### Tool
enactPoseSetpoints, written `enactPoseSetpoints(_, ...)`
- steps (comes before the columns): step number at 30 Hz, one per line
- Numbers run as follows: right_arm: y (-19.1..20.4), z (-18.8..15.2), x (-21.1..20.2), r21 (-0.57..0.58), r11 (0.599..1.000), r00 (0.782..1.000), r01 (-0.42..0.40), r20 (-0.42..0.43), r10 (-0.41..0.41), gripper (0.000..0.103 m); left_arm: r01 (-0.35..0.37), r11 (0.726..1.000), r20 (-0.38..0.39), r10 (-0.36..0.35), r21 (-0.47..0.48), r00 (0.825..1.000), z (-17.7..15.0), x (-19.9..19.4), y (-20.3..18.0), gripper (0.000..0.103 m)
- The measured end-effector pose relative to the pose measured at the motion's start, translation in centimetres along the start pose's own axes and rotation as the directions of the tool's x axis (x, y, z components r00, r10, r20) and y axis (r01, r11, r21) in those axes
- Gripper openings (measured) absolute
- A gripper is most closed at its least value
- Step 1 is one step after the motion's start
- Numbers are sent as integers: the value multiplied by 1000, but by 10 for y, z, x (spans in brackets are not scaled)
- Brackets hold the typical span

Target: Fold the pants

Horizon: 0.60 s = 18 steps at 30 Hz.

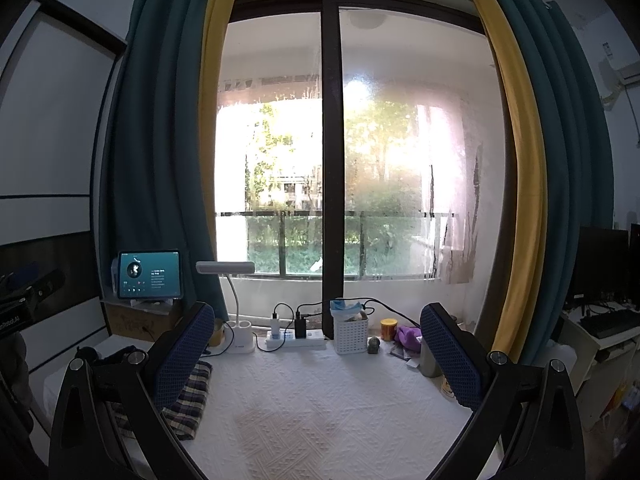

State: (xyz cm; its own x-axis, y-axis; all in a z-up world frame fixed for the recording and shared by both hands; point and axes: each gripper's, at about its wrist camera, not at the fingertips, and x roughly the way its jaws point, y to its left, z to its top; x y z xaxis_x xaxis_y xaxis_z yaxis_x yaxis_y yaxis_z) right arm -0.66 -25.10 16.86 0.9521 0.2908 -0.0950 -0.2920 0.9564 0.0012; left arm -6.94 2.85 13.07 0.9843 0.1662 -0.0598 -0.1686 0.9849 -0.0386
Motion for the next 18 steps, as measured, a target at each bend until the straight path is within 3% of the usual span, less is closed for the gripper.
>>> enactPoseSetpoints(18, 1, 1, 3, -11, 1000, 1000, -8, -11, 7, 103, 17, 1000, 11, -17, 3, 1000, -1, -1, -1, 102)
